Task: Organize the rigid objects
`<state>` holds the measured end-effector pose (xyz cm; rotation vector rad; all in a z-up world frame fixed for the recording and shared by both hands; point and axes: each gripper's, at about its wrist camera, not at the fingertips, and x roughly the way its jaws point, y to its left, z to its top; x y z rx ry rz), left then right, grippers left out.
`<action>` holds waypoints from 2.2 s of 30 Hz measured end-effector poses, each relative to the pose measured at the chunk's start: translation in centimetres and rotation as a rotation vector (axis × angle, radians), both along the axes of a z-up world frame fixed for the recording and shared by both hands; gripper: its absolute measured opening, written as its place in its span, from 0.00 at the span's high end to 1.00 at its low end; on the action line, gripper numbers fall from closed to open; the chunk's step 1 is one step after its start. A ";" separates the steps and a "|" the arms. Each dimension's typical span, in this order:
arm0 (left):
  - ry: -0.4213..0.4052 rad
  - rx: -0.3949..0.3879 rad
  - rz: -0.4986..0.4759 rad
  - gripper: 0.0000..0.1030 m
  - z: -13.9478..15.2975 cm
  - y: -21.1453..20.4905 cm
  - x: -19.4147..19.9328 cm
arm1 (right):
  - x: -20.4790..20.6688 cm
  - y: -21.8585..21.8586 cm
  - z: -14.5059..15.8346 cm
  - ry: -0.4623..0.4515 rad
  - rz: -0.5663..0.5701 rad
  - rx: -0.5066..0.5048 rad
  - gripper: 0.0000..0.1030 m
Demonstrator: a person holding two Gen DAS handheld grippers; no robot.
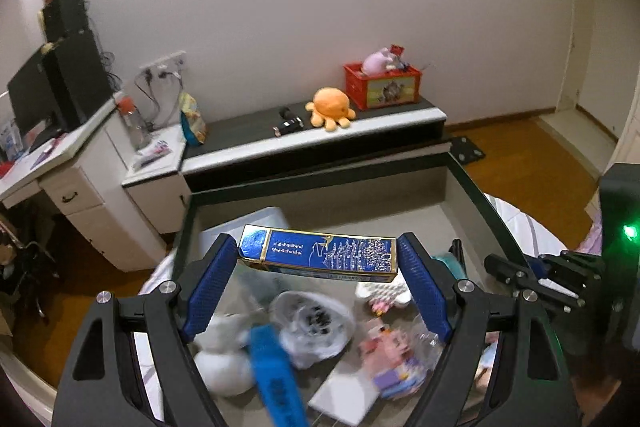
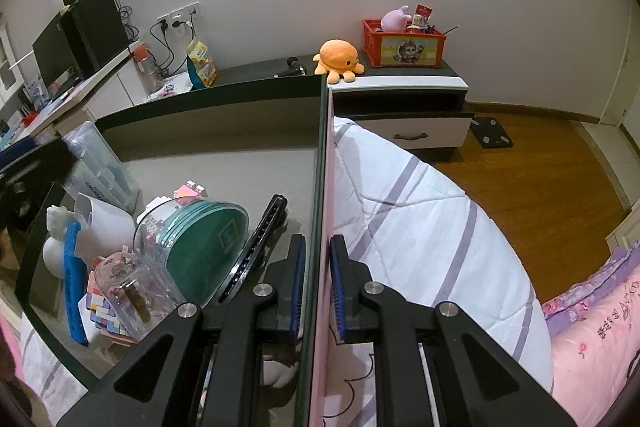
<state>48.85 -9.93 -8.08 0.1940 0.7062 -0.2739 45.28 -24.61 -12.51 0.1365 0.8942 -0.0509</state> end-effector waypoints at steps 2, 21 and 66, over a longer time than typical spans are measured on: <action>0.010 0.015 0.003 0.19 -0.2 -0.8 0.8 | 0.1 -0.1 0.0 0.002 0.000 0.004 0.88; 0.093 0.063 -0.076 0.19 -3.0 -5.8 3.5 | 0.3 -0.3 -0.3 0.006 0.002 0.000 0.88; 0.036 -0.003 0.078 0.00 -1.0 4.4 -0.8 | -0.9 8.0 5.3 -0.093 0.134 -0.170 0.85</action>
